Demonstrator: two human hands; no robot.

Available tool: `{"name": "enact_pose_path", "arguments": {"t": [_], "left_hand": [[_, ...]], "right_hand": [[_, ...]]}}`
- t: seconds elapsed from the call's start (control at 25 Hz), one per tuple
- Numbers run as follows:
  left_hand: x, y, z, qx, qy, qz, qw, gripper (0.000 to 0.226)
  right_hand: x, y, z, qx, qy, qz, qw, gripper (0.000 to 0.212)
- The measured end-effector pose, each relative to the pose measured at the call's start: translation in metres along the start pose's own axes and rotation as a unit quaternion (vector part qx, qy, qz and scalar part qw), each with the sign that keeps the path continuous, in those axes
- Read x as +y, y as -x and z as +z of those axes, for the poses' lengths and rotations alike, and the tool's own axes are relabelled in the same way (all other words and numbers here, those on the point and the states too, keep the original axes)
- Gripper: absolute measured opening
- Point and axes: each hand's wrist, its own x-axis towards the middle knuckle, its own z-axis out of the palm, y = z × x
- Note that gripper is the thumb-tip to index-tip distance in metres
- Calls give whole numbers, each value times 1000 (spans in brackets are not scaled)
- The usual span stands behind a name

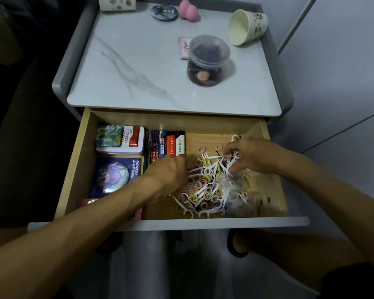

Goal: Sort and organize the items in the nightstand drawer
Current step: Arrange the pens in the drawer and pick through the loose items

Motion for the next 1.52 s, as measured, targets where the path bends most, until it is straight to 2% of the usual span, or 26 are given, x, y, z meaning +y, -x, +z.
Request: {"name": "enact_pose_path", "arguments": {"t": [0.12, 0.36, 0.4, 0.52, 0.56, 0.64, 0.72, 0.84, 1.12, 1.24, 1.36, 1.52], "left_hand": [[2, 0, 3, -10, 7, 6, 1000, 36], [-1, 1, 10, -50, 50, 61, 996, 51], [-2, 1, 10, -51, 53, 62, 995, 52], [-3, 0, 11, -48, 40, 59, 996, 49], [-3, 0, 11, -45, 32, 59, 997, 46], [-2, 1, 10, -42, 21, 59, 997, 43], [0, 3, 9, -43, 14, 61, 997, 42], [-1, 2, 10, -34, 9, 56, 998, 35], [0, 3, 7, -19, 18, 41, 999, 30], [2, 4, 4, -7, 37, 47, 998, 30], [4, 3, 1, 4, 76, 50, 996, 27], [10, 2, -1, -4, 127, 66, 990, 26]], "right_hand": [[-3, 1, 11, -2, 104, 24, 994, 51], [-8, 3, 20, -112, 73, -4, 991, 19], [-8, 4, 15, -98, 63, -11, 993, 17], [-14, 2, 11, 52, 47, -76, 995, 16], [-20, 2, 14, 69, 55, -107, 990, 14], [-33, 1, 27, 50, 94, -164, 981, 10], [-37, 2, 36, 31, 133, -184, 973, 12], [-34, 2, 37, 23, 168, -182, 969, 24], [-36, 4, 35, 16, 272, -170, 947, 13], [-30, 5, 31, 10, 257, -142, 956, 13], [-23, 7, 24, 37, 218, -148, 964, 10], [-17, 7, 14, 29, 121, -138, 983, 16]]}}
